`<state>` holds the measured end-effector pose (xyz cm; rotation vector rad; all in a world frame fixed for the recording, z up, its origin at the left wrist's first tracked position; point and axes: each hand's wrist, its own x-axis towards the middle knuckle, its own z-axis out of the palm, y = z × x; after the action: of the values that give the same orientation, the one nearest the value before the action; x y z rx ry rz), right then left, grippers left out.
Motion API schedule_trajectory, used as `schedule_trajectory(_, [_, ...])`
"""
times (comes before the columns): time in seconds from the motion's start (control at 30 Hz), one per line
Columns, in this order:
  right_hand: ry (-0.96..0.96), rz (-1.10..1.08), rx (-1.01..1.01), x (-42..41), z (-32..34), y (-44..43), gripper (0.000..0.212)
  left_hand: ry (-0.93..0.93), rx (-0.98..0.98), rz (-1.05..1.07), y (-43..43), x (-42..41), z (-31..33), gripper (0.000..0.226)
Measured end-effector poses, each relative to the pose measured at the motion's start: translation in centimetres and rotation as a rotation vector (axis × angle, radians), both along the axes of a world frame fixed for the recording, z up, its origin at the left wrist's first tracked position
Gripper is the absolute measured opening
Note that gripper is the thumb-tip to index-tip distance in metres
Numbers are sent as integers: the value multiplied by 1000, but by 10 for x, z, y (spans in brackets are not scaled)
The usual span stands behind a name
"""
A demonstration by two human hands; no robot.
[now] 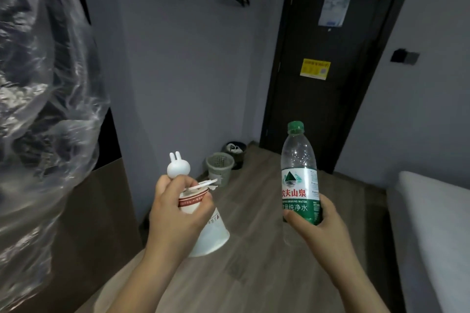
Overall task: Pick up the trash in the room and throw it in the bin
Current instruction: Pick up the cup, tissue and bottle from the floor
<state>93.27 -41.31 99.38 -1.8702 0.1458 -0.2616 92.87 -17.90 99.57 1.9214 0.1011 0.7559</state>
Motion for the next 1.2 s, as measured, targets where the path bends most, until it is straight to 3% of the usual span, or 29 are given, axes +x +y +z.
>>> schedule_trajectory(0.1, [4,-13,-5,46,-4,-1,48,31,-15,-10,-1,53,-7,37])
schedule_trajectory(0.27, [33,-4,13,127,-10,-14,50,60,-9,-28,-15,137,-19,19])
schedule_trajectory(0.57, [66,57,30,309,-23,-67,49,66,9,21,-65,298,-25,16])
schedule_trajectory(0.73, [110,151,-7,403,-26,-82,54,50,28,75,-79,377,-19,35])
schedule_trajectory(0.93, [166,201,-31,499,-43,-87,61,82,28,123,-77,469,-41,34])
schedule_trajectory(1.07, [212,244,-52,579,-56,-77,51,117,-7,136,-65,546,-59,22])
schedule_trajectory(1.2, [299,297,-78,658,-70,-55,35,116,-65,173,-41,628,-68,31])
